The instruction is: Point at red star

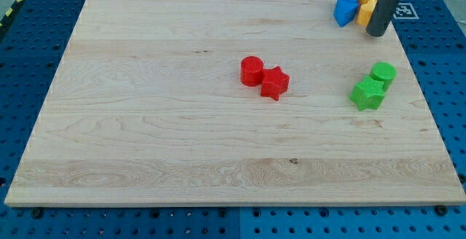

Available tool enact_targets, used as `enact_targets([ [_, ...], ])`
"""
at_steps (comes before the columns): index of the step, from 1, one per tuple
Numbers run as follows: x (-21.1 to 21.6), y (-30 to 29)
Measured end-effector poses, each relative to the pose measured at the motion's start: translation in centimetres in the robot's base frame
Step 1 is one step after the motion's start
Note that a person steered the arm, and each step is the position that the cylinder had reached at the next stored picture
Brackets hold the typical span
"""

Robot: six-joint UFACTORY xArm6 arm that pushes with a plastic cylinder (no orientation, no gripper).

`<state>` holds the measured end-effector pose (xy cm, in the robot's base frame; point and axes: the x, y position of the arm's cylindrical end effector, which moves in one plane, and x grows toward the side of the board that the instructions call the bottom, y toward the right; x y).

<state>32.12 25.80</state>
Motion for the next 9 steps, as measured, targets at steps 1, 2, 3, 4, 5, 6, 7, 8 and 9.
enact_targets([
  [1, 2.5, 1.6],
  [2, 3.2, 1.8],
  [3, 4.8, 1.8],
  [4, 8.8, 1.6],
  [5, 9.9, -1.6],
  [6, 9.1, -6.9],
  [7, 9.6, -10.8],
  [8, 8.8, -13.4],
  [9, 8.7, -15.2],
])
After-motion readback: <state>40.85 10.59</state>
